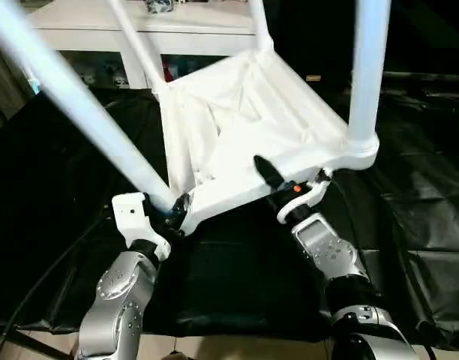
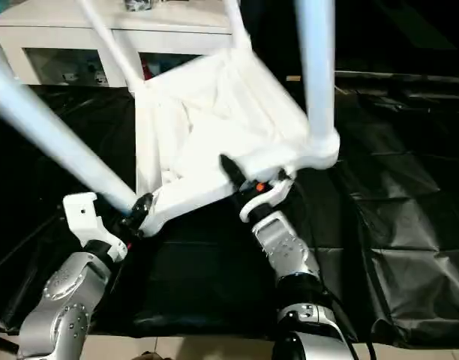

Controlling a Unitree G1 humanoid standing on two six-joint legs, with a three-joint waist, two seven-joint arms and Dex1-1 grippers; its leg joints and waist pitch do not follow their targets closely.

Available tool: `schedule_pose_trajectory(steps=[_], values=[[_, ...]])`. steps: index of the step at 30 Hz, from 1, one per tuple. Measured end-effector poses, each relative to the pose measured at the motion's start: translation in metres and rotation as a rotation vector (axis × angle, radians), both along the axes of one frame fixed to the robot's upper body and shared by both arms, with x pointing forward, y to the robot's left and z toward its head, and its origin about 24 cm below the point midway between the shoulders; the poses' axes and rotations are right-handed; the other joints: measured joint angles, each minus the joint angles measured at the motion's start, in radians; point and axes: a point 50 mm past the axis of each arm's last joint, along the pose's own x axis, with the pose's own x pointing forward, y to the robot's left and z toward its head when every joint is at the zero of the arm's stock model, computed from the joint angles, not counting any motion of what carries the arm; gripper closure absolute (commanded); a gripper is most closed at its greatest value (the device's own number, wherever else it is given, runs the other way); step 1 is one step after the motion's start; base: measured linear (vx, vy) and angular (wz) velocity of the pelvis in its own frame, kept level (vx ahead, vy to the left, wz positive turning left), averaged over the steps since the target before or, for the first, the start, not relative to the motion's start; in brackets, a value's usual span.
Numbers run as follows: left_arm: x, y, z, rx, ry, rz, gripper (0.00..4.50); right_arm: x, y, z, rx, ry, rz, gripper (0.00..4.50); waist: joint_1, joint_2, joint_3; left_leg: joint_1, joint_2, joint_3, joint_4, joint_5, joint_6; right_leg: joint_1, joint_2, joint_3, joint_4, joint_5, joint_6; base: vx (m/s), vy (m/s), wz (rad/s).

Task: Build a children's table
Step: Flip table

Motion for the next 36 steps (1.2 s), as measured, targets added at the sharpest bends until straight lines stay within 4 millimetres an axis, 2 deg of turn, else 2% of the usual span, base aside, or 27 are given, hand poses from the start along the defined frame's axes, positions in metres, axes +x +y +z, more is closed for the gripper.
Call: schedule_pose_trajectory(steps=[6,9,11,16,17,21,29,32,36], values=[[0.0,-0.003,0.001,0.024,-0.013,-0.013,2.31,0.002,-0.003,-0.003,0.025,0.03,-0.025,1.64,0.003,0.0,0.0,-0.012,0.0,0.001,0.001,0.005,0.007,-0.011,0.0,0.0,0.0,0.001,0.0,0.0,0.0,0.0],[0.0,-0.003,0.001,0.036,-0.017,-0.018,2.31,0.002,-0.005,-0.005,0.036,0.052,-0.042,1.84,0.004,0.001,0.0,-0.012,0.0,0.001,0.001,0.005,0.007,-0.012,0.0,0.0,0.001,0.001,0.0,0.0,0.0,0.0],[-0.001,-0.003,0.001,0.037,-0.019,-0.018,2.31,0.002,-0.006,-0.005,0.041,0.055,-0.047,2.13,0.004,0.001,0.001,-0.012,0.0,0.001,0.001,0.005,0.007,-0.012,0.0,0.0,0.0,0.001,0.0,0.0,0.0,0.0],[-0.002,-0.004,-0.002,0.038,-0.015,-0.02,2.31,0.002,-0.006,-0.006,0.04,0.071,-0.056,2.4,0.003,0.003,0.001,-0.012,0.0,0.002,0.001,0.004,0.005,-0.012,0.0,0.001,0.0,0.001,0.0,0.0,0.0,0.0],[-0.002,-0.004,-0.002,0.039,-0.013,-0.02,1.61,0.002,-0.006,-0.006,0.038,0.074,-0.057,2.42,0.003,0.003,0.002,-0.012,0.0,0.002,0.001,0.004,0.005,-0.012,0.0,0.001,0.001,0.001,0.0,0.0,0.0,0.0],[-0.003,-0.008,0.001,-0.042,-0.041,-0.019,1.55,0.003,-0.011,-0.008,0.003,0.072,-0.072,2.49,0.01,0.004,0.002,-0.013,0.0,0.002,0.001,0.004,0.005,-0.013,0.0,0.001,0.0,0.001,0.0,0.0,0.0,0.0],[-0.009,0.002,0.002,-0.096,-0.069,0.019,0.83,0.002,-0.015,0.003,-0.068,0.027,-0.104,2.53,0.016,0.008,0.005,-0.013,0.0,0.002,0.0,0.004,0.005,-0.013,0.0,0.001,0.0,0.001,0.0,0.0,0.0,0.0],[-0.018,0.005,0.0,-0.129,-0.074,0.001,0.52,0.002,-0.018,0.009,-0.085,0.018,-0.134,2.53,0.02,0.009,0.005,-0.013,0.0,0.002,0.0,0.004,0.005,-0.013,0.0,0.001,0.0,0.001,0.0,0.0,0.0,0.0],[-0.039,0.012,-0.014,-0.107,-0.02,-0.068,0.34,0.002,-0.032,0.017,-0.113,-0.006,-0.195,2.53,0.029,0.012,0.007,-0.015,0.0,0.002,0.0,0.004,0.005,-0.013,0.0,0.001,-0.001,0.001,0.0,0.0,0.0,0.0]])
